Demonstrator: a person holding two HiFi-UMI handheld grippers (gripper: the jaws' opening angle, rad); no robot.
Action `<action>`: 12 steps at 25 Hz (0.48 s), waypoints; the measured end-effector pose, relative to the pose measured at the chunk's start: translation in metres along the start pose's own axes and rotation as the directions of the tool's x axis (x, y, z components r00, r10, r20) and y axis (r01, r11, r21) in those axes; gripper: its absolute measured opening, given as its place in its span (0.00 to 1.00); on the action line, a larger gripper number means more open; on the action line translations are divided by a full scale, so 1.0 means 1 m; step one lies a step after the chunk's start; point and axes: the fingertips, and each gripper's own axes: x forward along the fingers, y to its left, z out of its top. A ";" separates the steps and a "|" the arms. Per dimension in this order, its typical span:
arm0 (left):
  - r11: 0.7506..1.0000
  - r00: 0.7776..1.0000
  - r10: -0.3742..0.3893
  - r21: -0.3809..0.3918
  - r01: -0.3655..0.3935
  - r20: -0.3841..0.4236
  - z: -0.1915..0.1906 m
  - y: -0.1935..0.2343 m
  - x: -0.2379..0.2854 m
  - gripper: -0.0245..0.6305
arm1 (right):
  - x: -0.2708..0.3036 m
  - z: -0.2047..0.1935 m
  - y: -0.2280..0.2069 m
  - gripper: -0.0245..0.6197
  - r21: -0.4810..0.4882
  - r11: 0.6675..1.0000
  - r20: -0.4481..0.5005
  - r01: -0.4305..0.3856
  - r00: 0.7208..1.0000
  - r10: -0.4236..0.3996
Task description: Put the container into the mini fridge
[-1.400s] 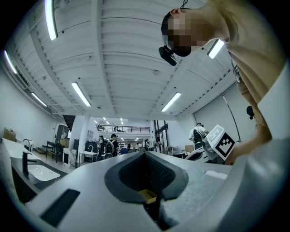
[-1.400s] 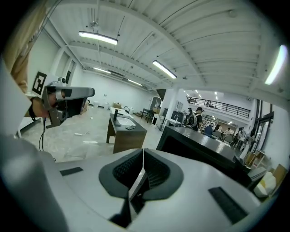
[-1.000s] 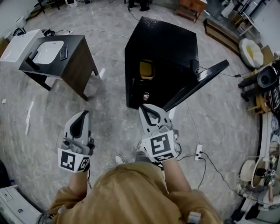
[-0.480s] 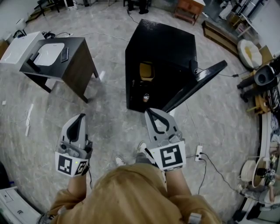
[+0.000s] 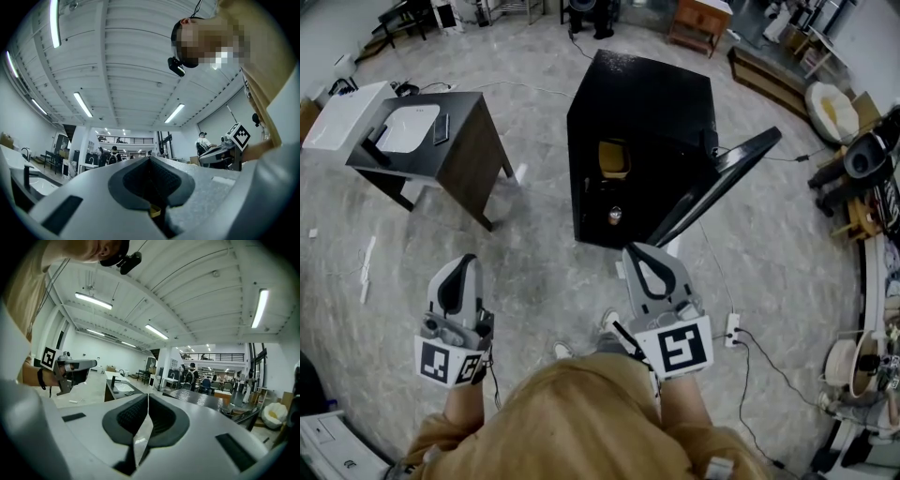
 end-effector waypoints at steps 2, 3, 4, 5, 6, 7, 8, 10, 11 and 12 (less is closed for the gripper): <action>1.000 1.000 0.001 0.002 -0.001 0.000 0.002 0.001 -0.003 0.04 | -0.005 0.006 -0.003 0.05 0.031 0.999 0.021 0.016 1.000 -0.017; 1.000 1.000 0.002 0.002 -0.002 0.001 0.004 0.002 -0.004 0.04 | -0.008 0.008 -0.004 0.05 0.050 0.998 0.031 0.023 0.999 -0.024; 1.000 1.000 0.003 0.000 -0.003 0.004 0.005 0.003 -0.005 0.04 | -0.011 0.011 -0.005 0.05 0.068 0.997 0.040 0.029 0.999 -0.031; 1.000 1.000 0.005 -0.003 -0.005 0.007 0.007 0.005 -0.007 0.04 | -0.014 0.015 -0.006 0.05 0.081 0.996 0.048 0.035 0.998 -0.038; 1.000 1.000 0.008 -0.005 -0.008 0.010 0.008 0.007 -0.008 0.04 | -0.016 0.018 -0.008 0.05 0.090 0.995 0.055 0.040 0.997 -0.045; 1.000 1.000 0.012 -0.007 -0.012 0.013 0.010 0.008 -0.009 0.04 | -0.019 0.020 -0.009 0.05 0.096 0.994 0.060 0.046 0.997 -0.052; 1.000 1.000 0.018 -0.009 -0.018 0.016 0.011 0.010 -0.011 0.04 | -0.022 0.023 -0.010 0.05 0.101 0.993 0.063 0.053 0.996 -0.059; 0.999 0.999 0.033 -0.016 -0.033 0.019 0.014 0.015 -0.014 0.04 | -0.028 0.026 -0.014 0.05 0.108 0.992 0.066 0.070 0.995 -0.077; 0.999 0.999 0.041 -0.021 -0.041 0.021 0.014 0.017 -0.017 0.04 | -0.031 0.026 -0.016 0.05 0.114 0.990 0.066 0.079 0.994 -0.087; 0.999 0.999 0.048 -0.025 -0.048 0.022 0.015 0.019 -0.019 0.04 | -0.034 0.027 -0.019 0.05 0.120 0.989 0.067 0.088 0.993 -0.096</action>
